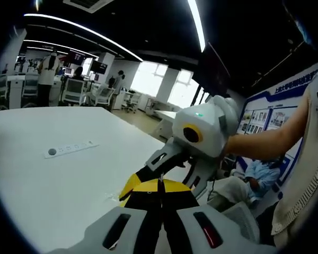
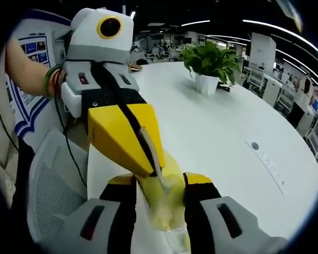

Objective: Compare the silicone blocks by pressing each to a similar depth, holding the contact briefly, and releasing to observe deformation and rebound differences across the visible hardness samples.

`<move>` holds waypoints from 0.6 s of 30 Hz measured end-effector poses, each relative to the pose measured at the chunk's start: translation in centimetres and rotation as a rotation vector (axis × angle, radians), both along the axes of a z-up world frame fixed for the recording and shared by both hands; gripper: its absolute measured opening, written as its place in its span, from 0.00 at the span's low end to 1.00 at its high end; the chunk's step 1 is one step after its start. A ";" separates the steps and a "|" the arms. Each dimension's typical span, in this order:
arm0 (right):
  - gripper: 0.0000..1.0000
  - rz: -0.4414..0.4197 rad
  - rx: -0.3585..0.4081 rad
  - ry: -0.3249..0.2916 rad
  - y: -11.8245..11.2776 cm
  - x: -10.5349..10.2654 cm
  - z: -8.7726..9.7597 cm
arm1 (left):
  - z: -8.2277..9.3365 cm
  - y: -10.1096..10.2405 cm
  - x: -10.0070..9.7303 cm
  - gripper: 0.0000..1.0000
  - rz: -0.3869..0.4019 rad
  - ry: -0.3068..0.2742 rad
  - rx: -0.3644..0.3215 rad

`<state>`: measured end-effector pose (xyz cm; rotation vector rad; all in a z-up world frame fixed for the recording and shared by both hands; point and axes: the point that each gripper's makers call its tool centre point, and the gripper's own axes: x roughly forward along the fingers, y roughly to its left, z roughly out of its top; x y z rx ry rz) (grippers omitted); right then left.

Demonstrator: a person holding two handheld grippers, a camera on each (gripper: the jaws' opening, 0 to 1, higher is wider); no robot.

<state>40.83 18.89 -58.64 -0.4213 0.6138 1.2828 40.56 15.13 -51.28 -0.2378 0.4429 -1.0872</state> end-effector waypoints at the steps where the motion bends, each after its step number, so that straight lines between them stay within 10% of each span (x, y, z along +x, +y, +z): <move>1: 0.33 0.002 -0.003 -0.006 0.0 0.0 0.0 | -0.1 0.0 0.0 0.00 0.002 0.000 0.001; 18: 0.45 -0.018 0.032 -0.068 -0.5 -0.3 1.0 | -1.0 0.2 -0.4 0.00 0.020 0.026 -0.005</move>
